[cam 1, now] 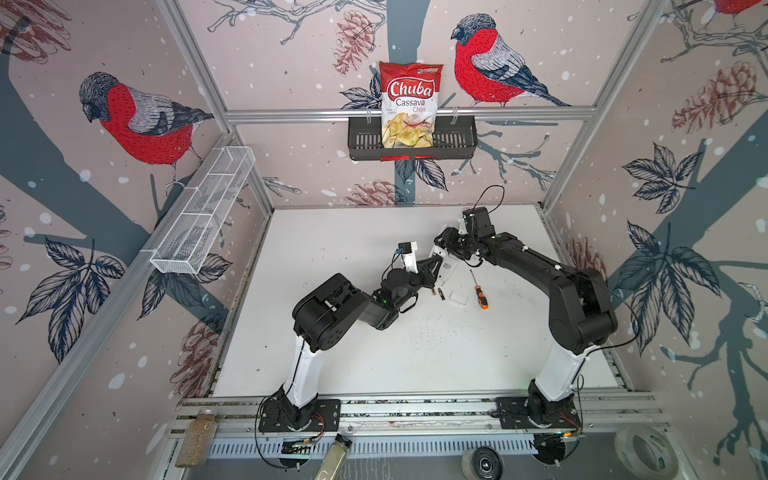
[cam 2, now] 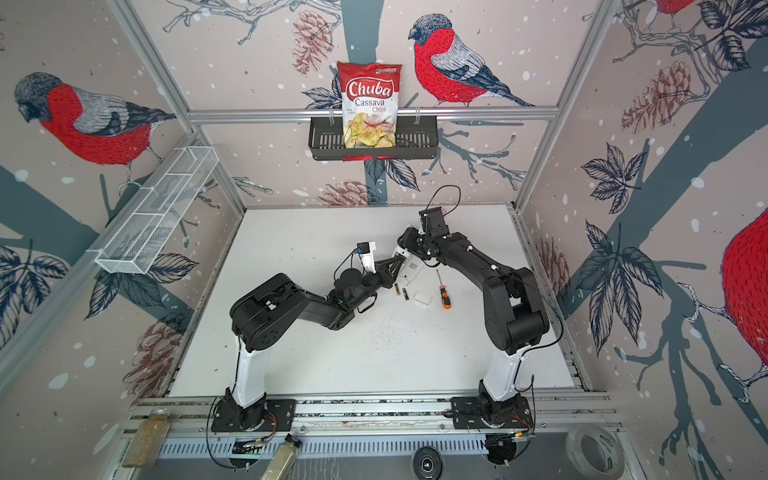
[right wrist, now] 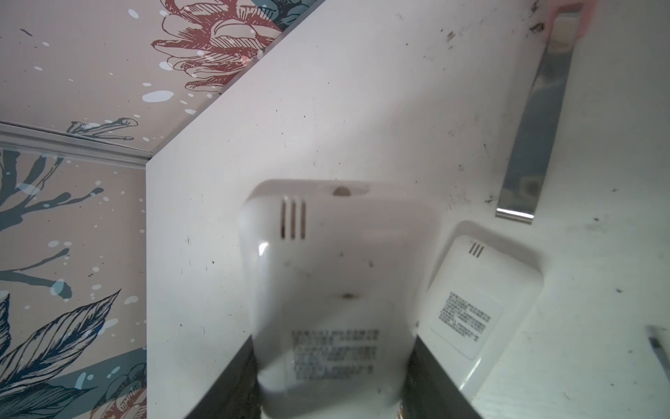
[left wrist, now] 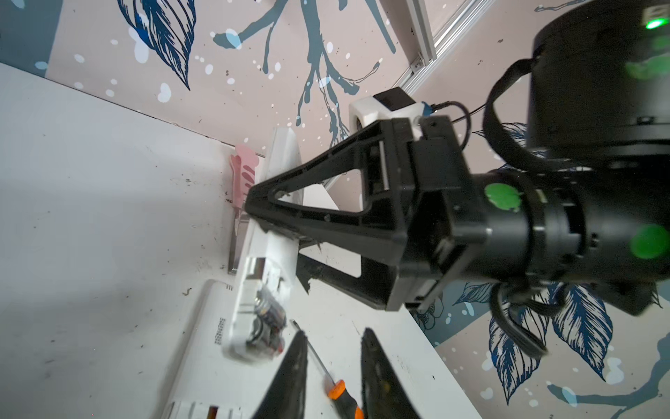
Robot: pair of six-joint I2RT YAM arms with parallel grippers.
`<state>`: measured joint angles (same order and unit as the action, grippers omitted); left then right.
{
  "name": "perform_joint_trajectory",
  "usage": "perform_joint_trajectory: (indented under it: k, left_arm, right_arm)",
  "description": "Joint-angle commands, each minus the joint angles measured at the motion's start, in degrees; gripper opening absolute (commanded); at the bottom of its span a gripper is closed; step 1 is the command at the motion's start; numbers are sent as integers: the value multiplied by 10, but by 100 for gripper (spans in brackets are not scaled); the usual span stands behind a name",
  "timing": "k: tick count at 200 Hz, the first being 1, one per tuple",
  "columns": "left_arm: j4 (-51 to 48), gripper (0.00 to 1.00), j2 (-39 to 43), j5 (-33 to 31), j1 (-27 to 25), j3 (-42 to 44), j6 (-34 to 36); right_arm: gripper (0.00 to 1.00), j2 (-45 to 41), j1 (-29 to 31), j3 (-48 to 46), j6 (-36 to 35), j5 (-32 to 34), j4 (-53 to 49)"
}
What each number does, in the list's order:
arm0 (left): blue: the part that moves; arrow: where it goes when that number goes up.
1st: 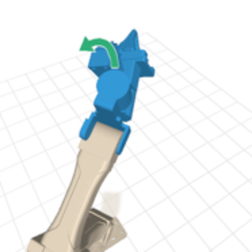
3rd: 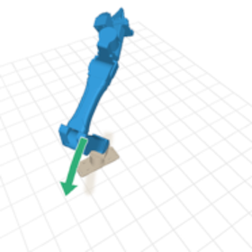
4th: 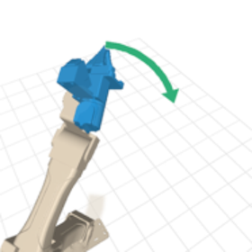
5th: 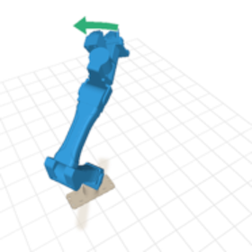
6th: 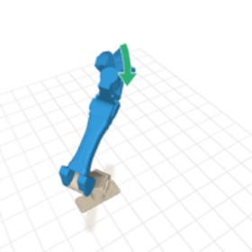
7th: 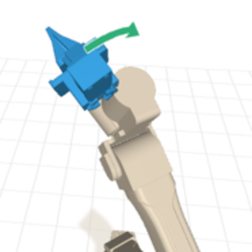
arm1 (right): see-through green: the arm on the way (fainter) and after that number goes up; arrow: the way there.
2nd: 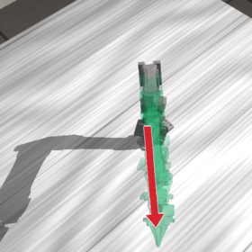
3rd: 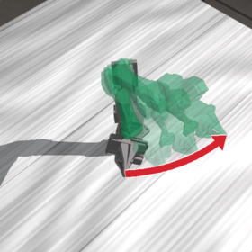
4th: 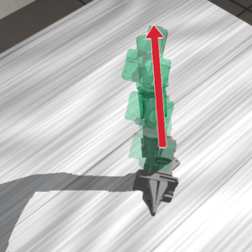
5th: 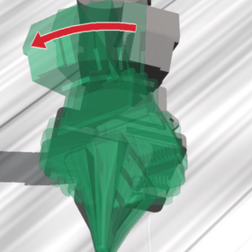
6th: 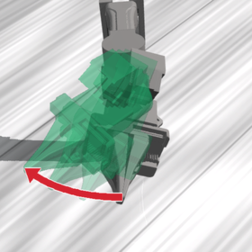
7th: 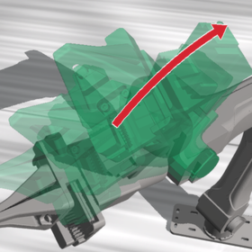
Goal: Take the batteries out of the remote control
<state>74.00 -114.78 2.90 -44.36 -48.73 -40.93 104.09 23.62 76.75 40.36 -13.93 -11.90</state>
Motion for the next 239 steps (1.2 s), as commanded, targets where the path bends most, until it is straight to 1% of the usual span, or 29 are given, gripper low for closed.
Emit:
perform_joint_trajectory:
  k: [1, 15, 29, 33, 35, 39, 48, 70, 92, 115, 134, 183, 239]
  left_arm:
    - [3, 46, 58, -18, 7, 33, 40]
    - [-20, 62, 105, -31, 17, 63, 53]
    - [-46, 74, 149, -37, 32, 92, 54]
    - [-54, 79, 162, -39, 37, 100, 55]
    - [-57, 85, 168, -40, 38, 104, 54]
    - [-66, 90, 181, -43, 42, 112, 57]
    - [-91, 97, 209, -58, 46, 128, 64]
    - [-181, 98, 270, -94, 47, 149, 89]
    - [-254, 98, 318, -120, 49, 164, 98]
    - [-324, 98, 361, -138, 51, 172, 102]
    - [-363, 98, 390, -148, 52, 182, 102]
    - [-408, 98, 438, -159, 56, 220, 98]
    - [-426, 97, 482, -166, 65, 262, 90]
  right_arm:
    - [15, 5, 0, 22, -36, 2, -30]
    - [15, 16, 0, 46, -62, 1, -65]
    - [15, 31, 6, 77, -91, 3, -106]
    - [15, 37, 9, 87, -100, 4, -119]
    - [15, 40, 10, 92, -105, 7, -125]
    - [15, 46, 14, 104, -114, 9, -139]
    - [15, 62, 24, 131, -136, 24, -172]
    - [15, 99, 54, 187, -176, 68, -237]
    - [16, 135, 85, 236, -204, 102, -286]
    - [16, 174, 112, 283, -220, 135, -332]
    - [17, 204, 129, 307, -229, 159, -354]
    - [17, 243, 160, 319, -241, 176, -370]
    - [20, 251, 195, 296, -249, 181, -378]
